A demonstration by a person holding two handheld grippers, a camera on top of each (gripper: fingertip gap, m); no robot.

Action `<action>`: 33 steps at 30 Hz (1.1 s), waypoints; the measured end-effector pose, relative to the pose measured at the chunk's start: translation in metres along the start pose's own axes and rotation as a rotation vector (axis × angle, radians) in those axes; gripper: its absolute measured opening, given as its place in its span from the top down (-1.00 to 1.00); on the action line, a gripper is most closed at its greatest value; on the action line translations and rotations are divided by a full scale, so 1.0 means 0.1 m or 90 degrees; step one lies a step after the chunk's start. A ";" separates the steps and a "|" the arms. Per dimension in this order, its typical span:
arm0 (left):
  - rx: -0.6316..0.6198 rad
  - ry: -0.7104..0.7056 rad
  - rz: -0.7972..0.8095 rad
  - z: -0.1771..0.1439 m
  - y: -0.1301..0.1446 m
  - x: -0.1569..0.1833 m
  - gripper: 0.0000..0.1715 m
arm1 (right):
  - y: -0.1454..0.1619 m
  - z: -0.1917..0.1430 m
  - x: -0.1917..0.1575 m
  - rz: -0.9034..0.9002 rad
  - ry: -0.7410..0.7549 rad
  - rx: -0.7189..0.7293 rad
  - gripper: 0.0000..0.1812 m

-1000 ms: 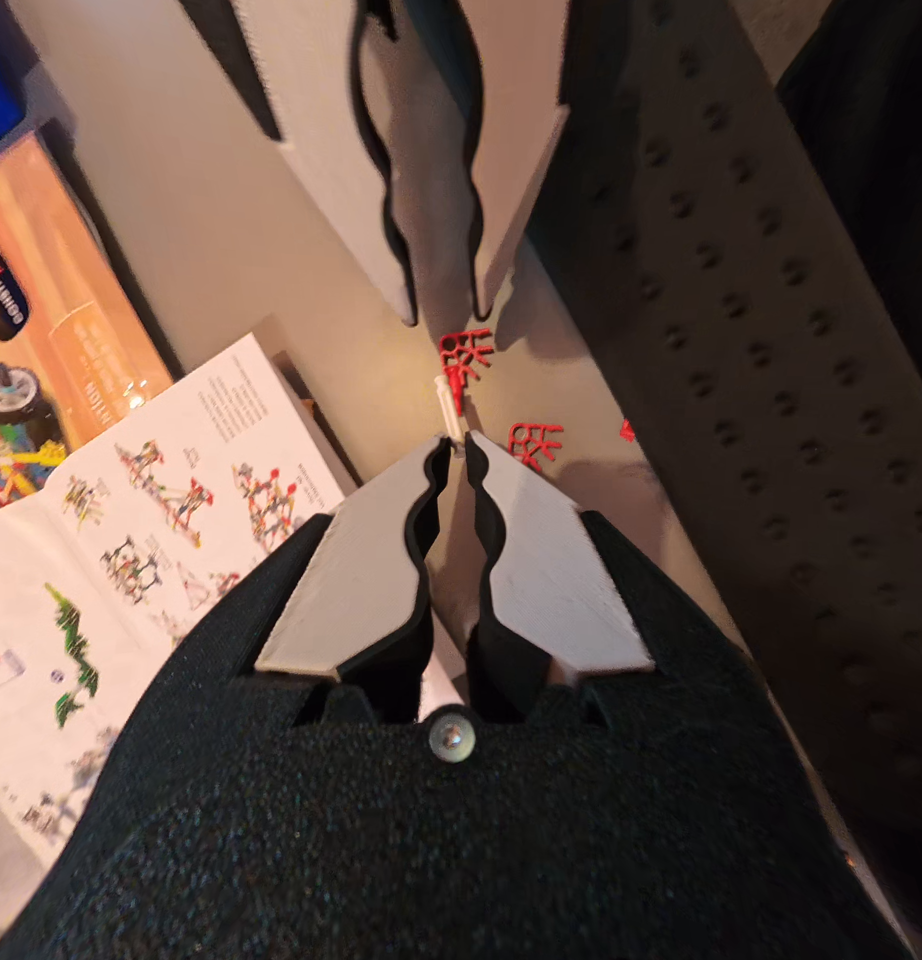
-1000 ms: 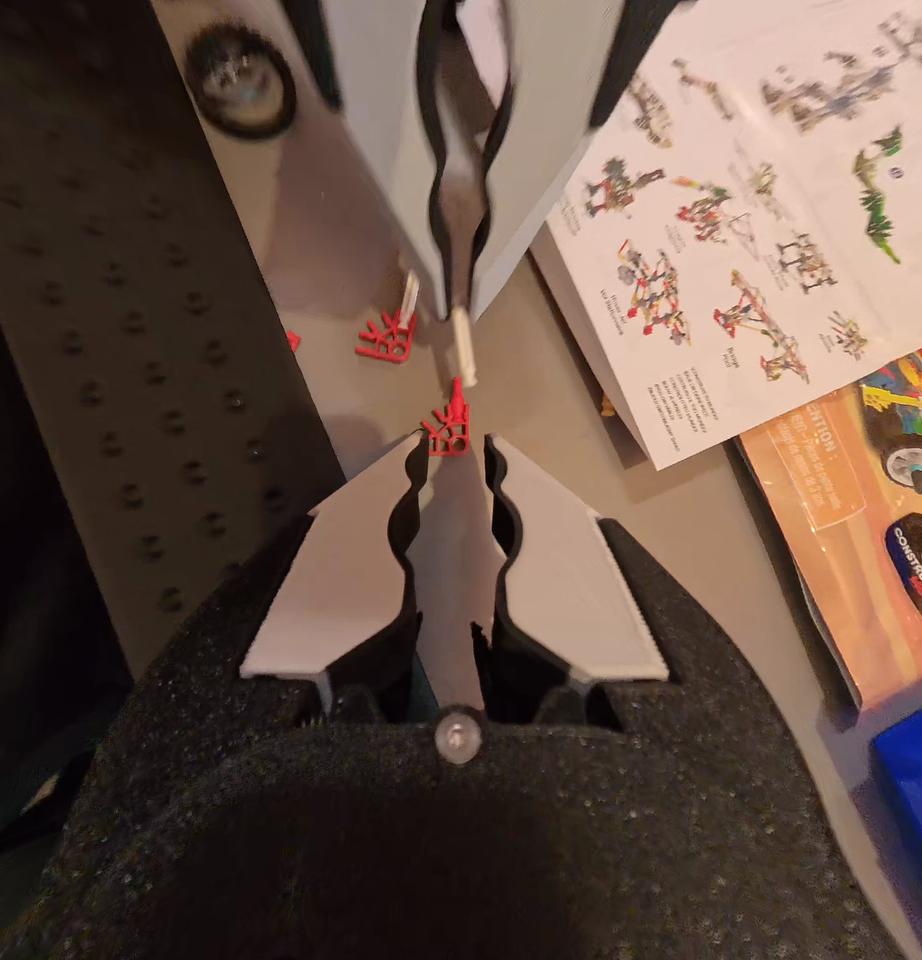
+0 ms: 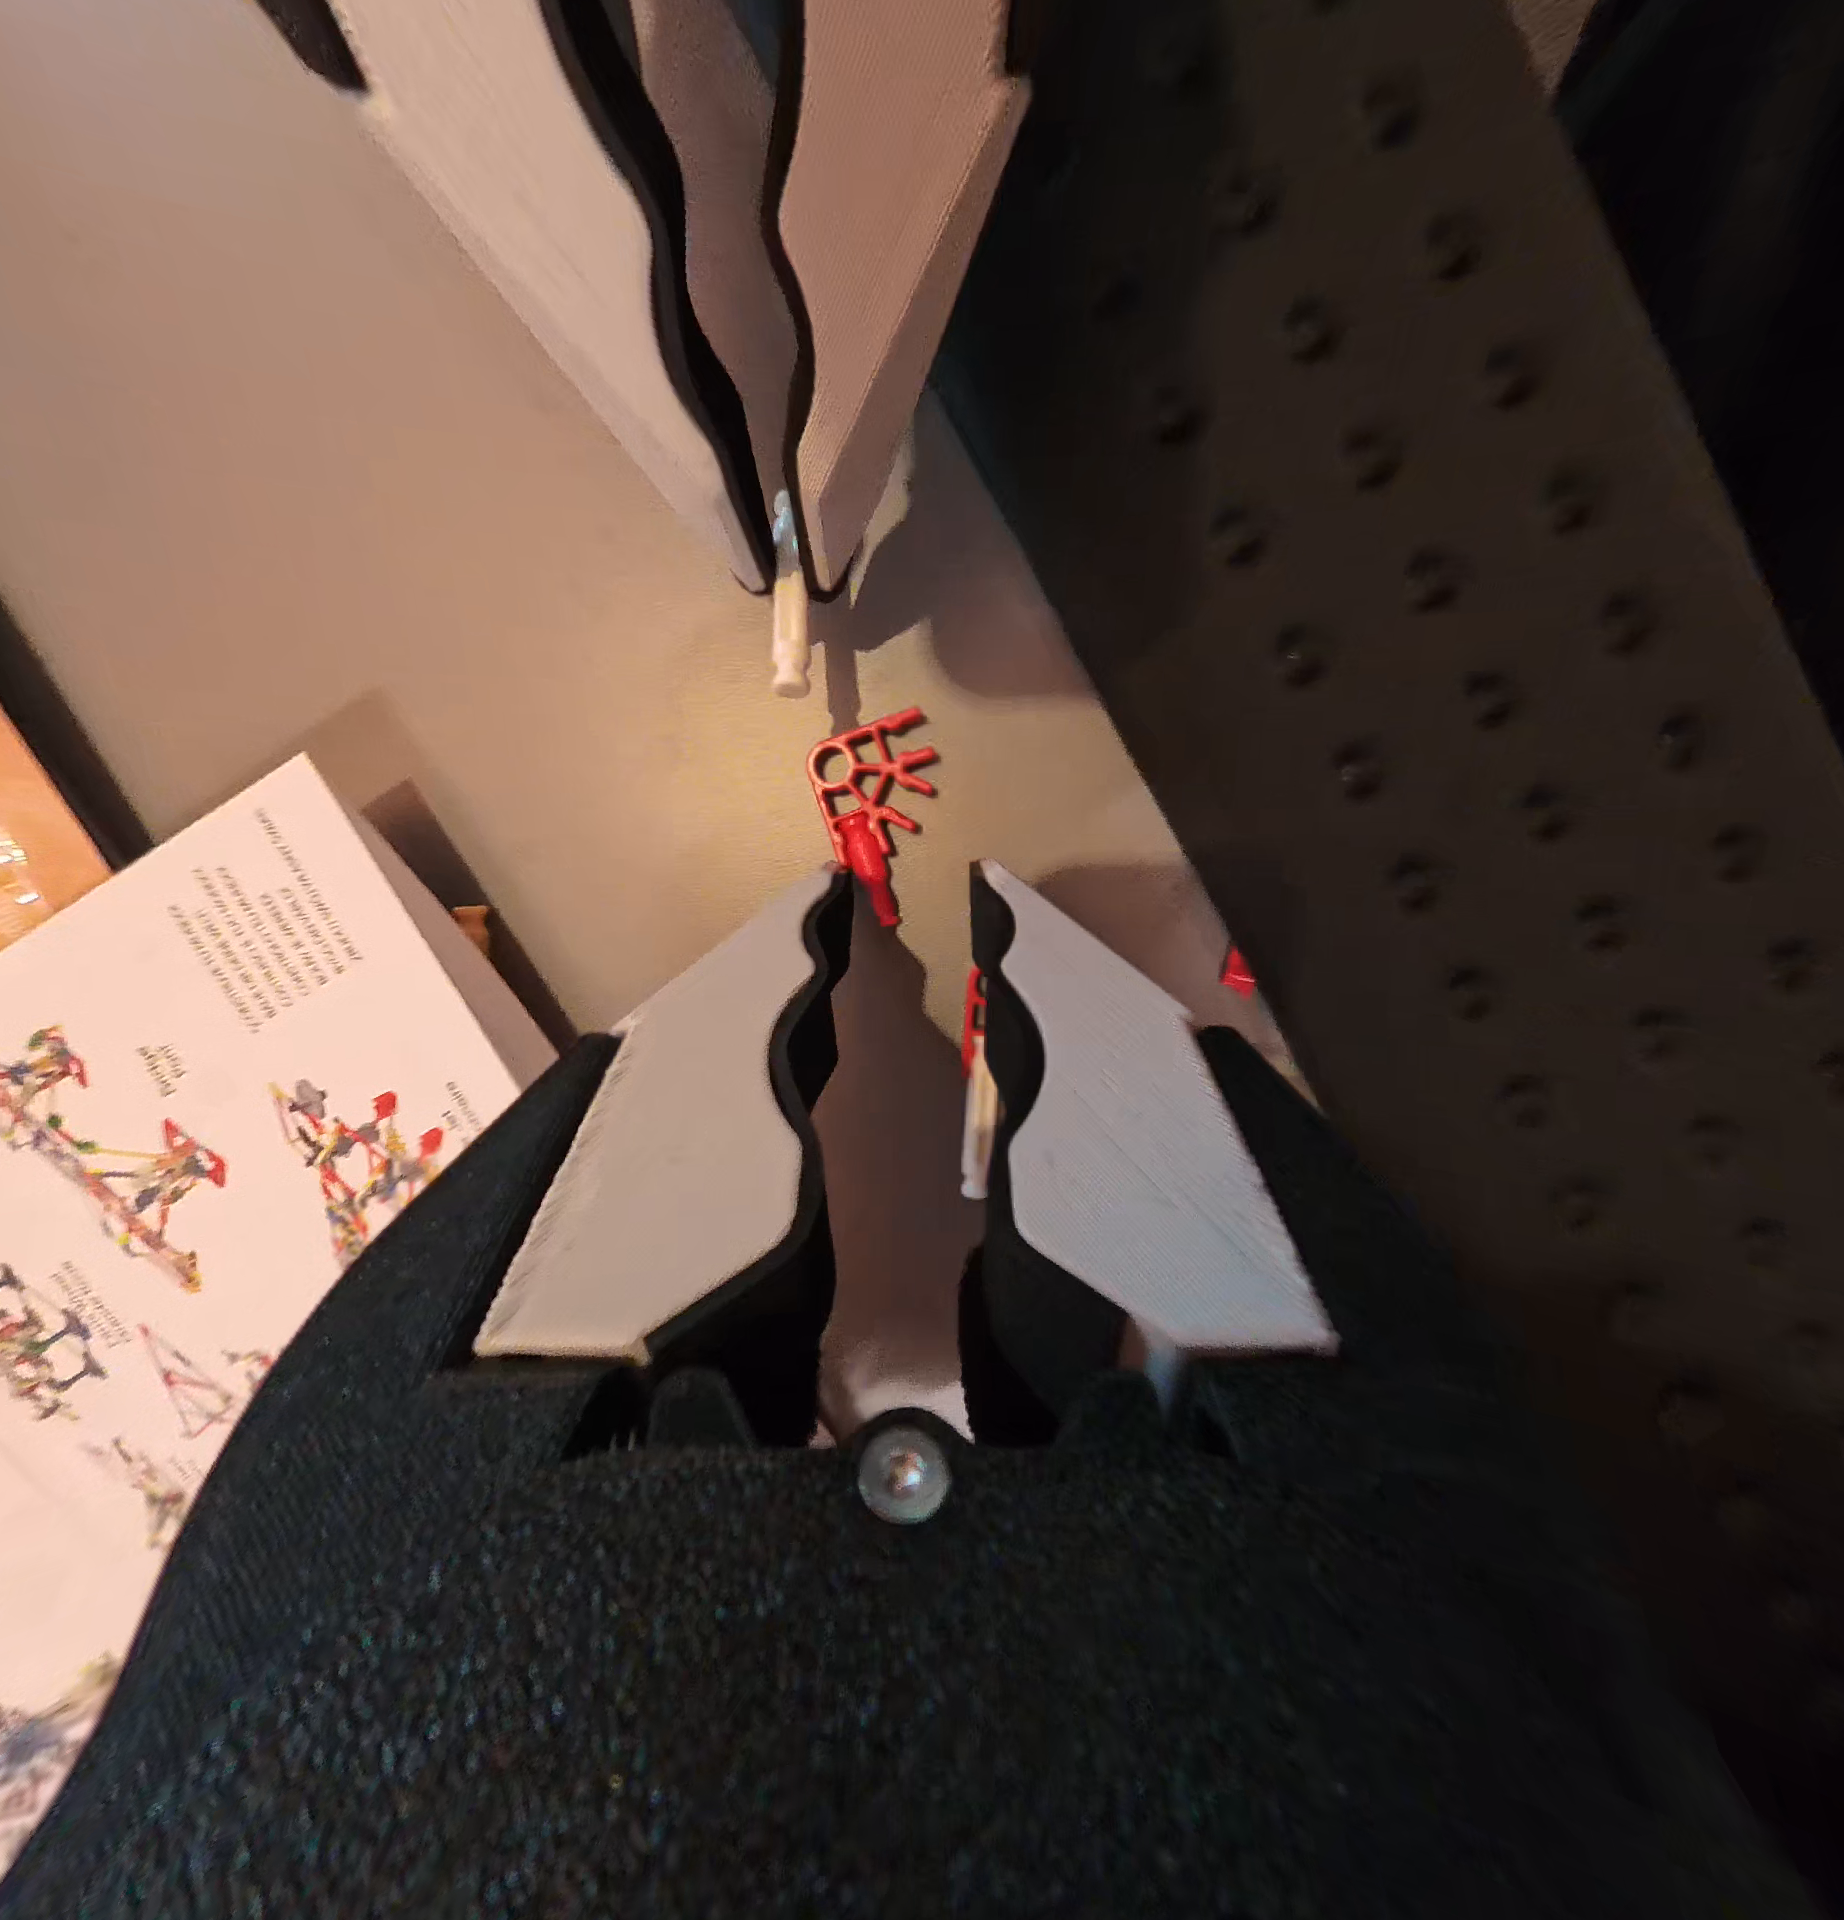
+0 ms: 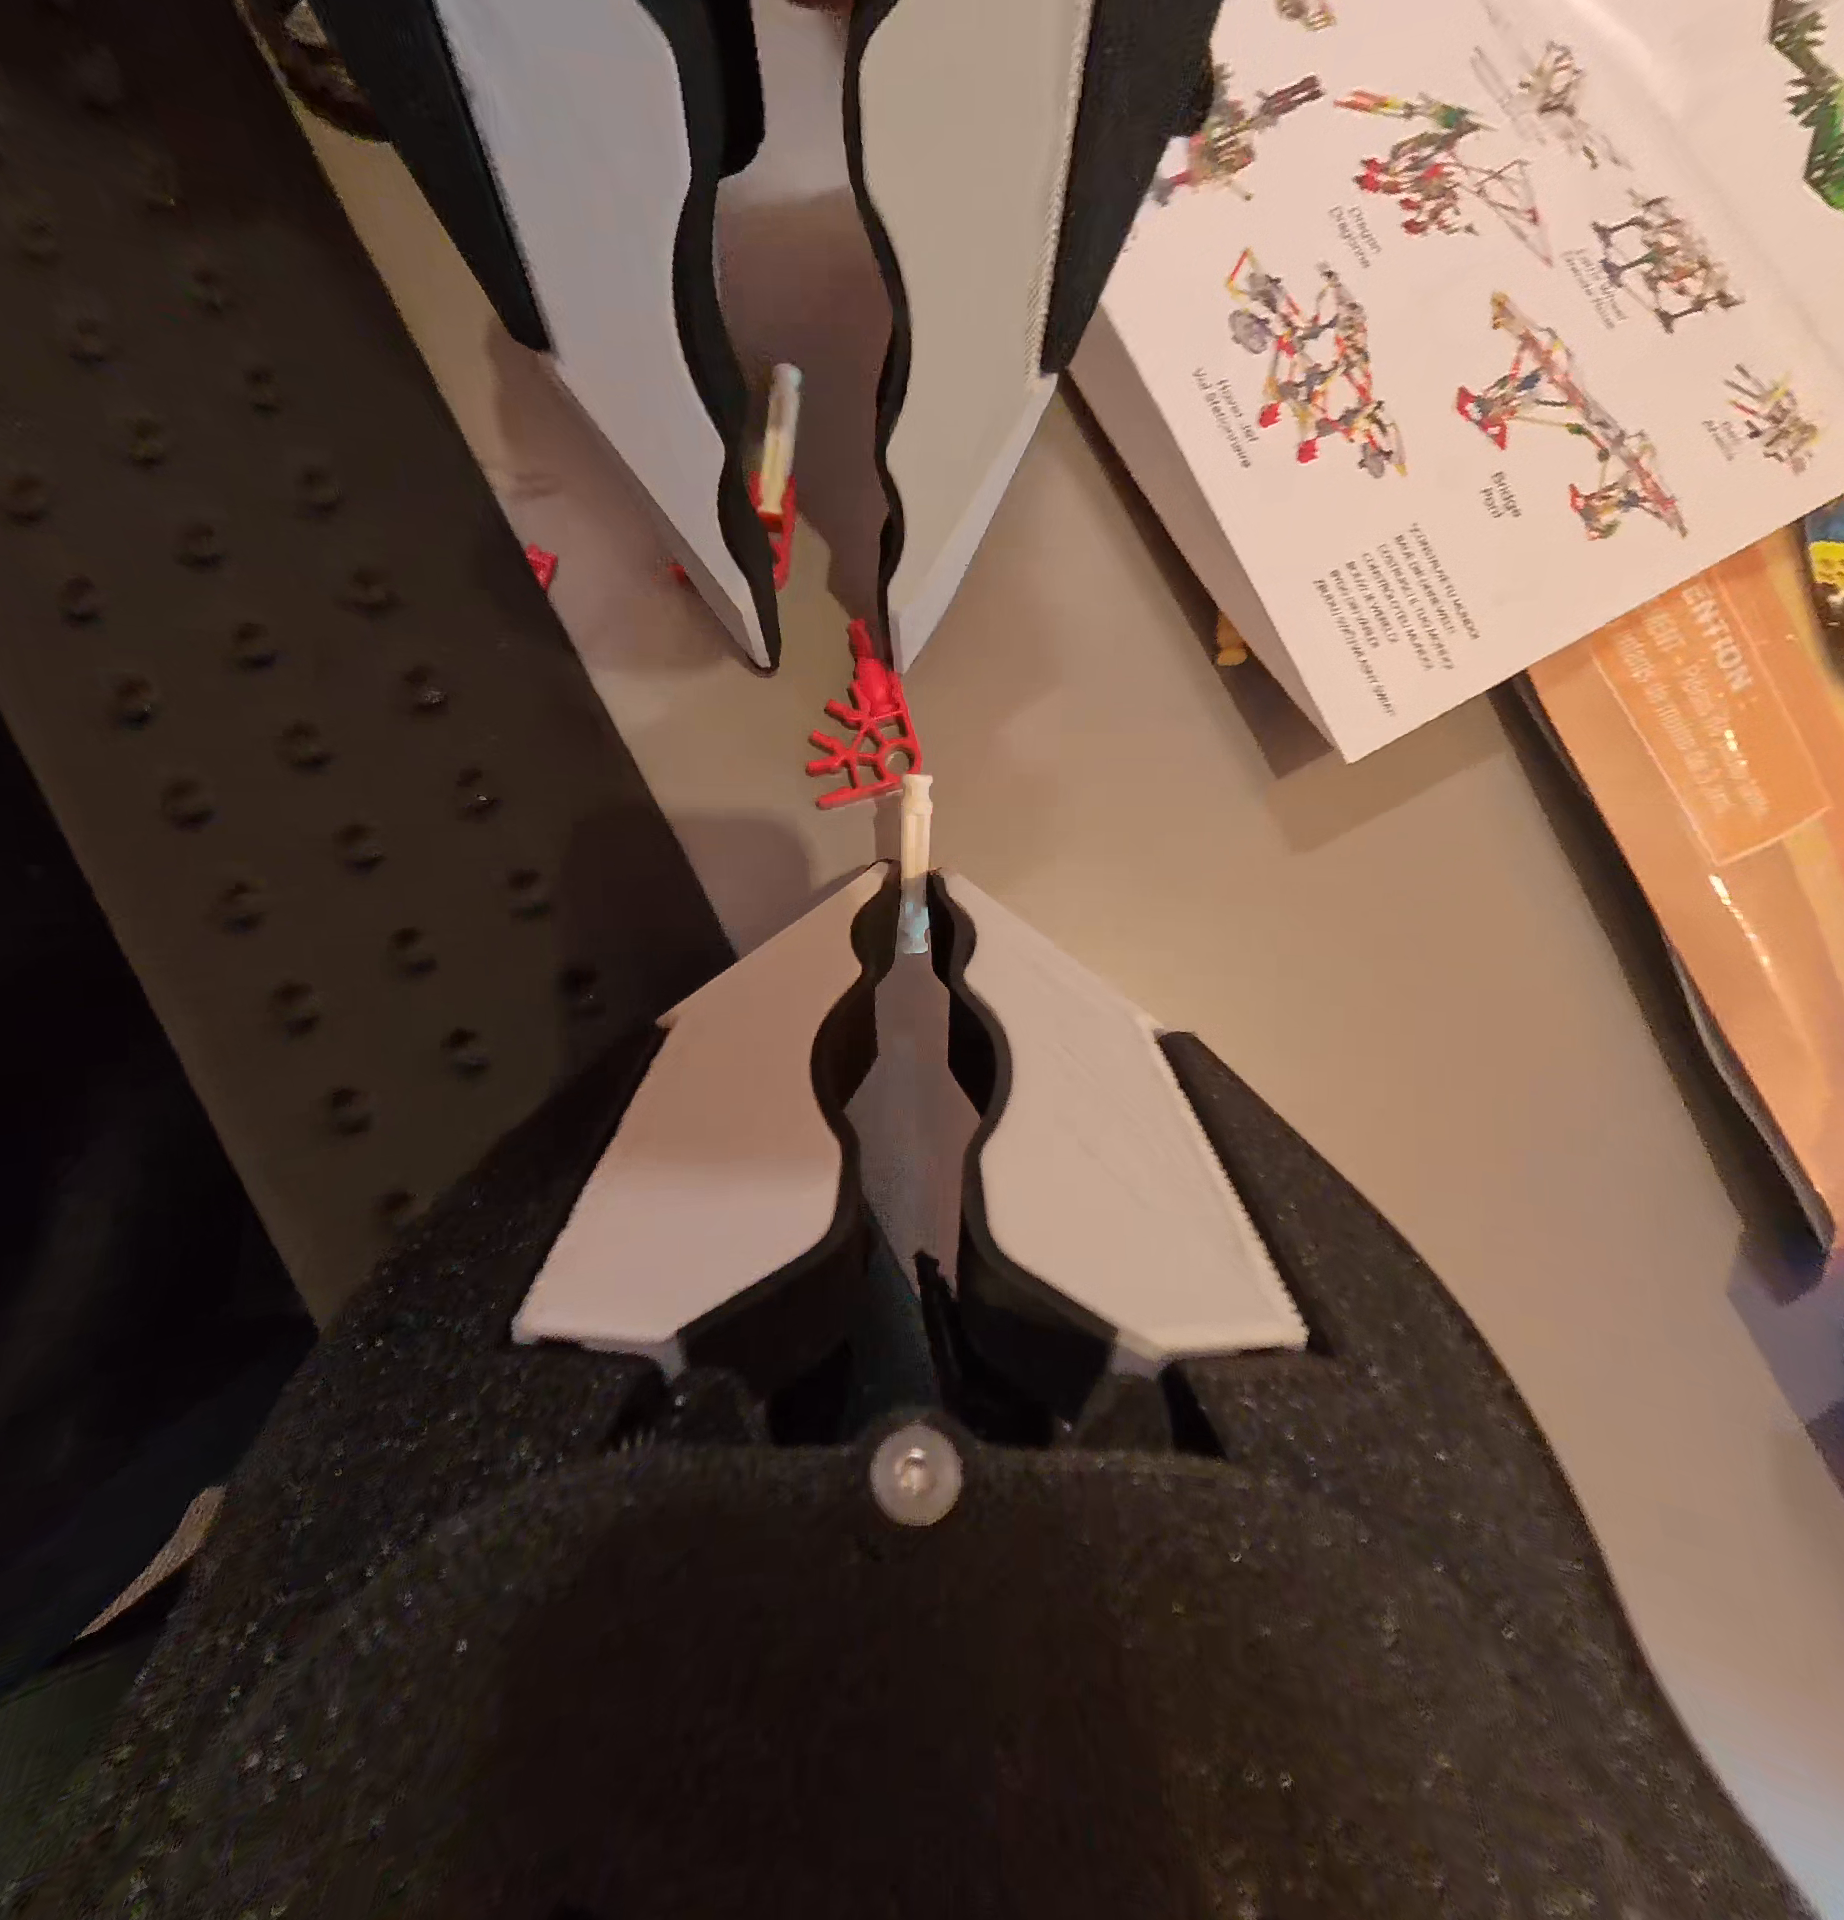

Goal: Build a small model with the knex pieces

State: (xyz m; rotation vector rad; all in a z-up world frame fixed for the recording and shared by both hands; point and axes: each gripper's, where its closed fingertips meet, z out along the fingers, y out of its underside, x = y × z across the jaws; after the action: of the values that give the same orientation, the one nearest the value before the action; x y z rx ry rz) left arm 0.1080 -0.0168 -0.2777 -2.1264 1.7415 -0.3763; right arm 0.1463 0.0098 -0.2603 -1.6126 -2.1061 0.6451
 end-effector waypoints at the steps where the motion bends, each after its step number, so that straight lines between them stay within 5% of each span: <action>1: 0.000 0.003 0.002 0.00 -0.01 0.02 0.78 | 0.01 0.01 -0.01 -0.002 -0.001 -0.004 0.95; 4: 0.004 0.051 -0.007 0.00 -0.06 0.18 0.80 | 0.02 0.03 -0.03 -0.003 -0.003 -0.011 0.95; 12: 0.046 -0.073 0.024 -0.02 -0.26 -0.10 0.71 | 0.05 -0.02 -0.02 0.007 -0.001 -0.017 0.95; 25: 0.049 -0.105 -0.073 0.10 -0.26 -0.24 0.94 | 0.11 0.03 0.06 0.048 0.004 -0.037 0.95; 33: 0.054 -0.125 -0.092 0.07 -0.26 -0.31 0.81 | 0.10 0.12 0.16 0.056 0.015 -0.053 0.95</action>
State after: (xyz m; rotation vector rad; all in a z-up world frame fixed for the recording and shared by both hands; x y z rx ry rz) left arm 0.1278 0.0191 -0.2720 -2.1552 1.4446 -0.2645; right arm 0.1432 0.0259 -0.2749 -1.7580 -2.0792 0.5701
